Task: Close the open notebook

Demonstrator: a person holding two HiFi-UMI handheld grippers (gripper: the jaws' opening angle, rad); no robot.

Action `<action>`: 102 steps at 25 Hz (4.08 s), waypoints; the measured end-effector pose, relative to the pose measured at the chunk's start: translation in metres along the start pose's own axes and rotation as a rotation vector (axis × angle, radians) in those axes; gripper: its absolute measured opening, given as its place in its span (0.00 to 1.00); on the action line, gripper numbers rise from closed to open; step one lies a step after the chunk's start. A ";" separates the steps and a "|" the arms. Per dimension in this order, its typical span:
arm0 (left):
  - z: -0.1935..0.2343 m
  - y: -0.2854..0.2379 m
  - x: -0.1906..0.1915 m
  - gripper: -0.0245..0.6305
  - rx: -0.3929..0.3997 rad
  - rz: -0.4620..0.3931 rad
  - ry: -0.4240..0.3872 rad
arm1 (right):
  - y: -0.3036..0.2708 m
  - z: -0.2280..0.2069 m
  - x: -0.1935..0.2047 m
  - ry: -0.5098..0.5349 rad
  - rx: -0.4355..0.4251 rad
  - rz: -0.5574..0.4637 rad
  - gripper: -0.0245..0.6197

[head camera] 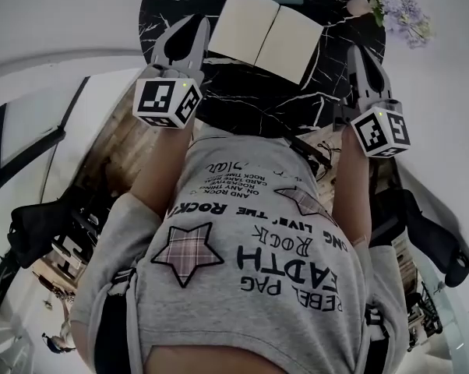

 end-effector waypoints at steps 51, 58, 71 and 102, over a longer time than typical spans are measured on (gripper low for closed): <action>0.033 -0.078 0.099 0.05 0.098 0.355 -0.062 | -0.081 -0.037 0.166 -0.237 0.082 0.489 0.28; 0.043 -0.090 0.126 0.05 0.090 0.446 -0.060 | -0.091 -0.038 0.189 -0.240 0.146 0.611 0.33; 0.055 -0.094 0.168 0.05 0.062 0.574 -0.043 | -0.095 -0.040 0.203 -0.289 0.144 0.659 0.36; 0.049 -0.100 0.189 0.05 0.052 0.637 -0.069 | -0.100 -0.043 0.204 -0.494 0.223 0.600 0.37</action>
Point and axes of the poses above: the fingertips, and each gripper's own axes: y backward along the fingers, z to its left, x out of its underside, the point moved 9 cm from there along y, backward along the fingers, and after that the axes turned 9 degrees about z, right-handed, at the moved point
